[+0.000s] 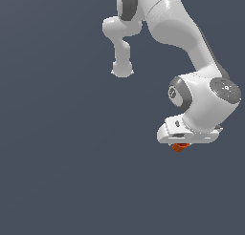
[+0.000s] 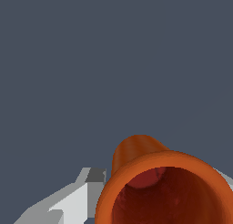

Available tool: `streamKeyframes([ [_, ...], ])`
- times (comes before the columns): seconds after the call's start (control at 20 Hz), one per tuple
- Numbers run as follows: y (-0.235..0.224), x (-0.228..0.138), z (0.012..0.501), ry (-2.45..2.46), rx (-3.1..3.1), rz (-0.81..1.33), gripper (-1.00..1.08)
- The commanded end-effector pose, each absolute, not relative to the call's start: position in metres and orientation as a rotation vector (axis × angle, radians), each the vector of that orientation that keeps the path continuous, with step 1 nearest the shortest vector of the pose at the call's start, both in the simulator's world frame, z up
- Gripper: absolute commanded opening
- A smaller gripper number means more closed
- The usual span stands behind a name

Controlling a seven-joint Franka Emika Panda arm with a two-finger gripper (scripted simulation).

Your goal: Pick up the object and move it to a goal position.

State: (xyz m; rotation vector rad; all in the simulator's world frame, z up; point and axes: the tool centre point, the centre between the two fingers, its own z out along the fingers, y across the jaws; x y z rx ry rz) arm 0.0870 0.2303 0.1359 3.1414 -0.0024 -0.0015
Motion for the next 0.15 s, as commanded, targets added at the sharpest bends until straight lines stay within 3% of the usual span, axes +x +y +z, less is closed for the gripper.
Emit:
streamKeyframes([
  [0.0,0.2314,0.0883,0.1369,-0.003,3.142,0.000,-1.00],
  [0.1,0.2310,0.0883,0.1367,-0.003,3.142,0.000,-1.00],
])
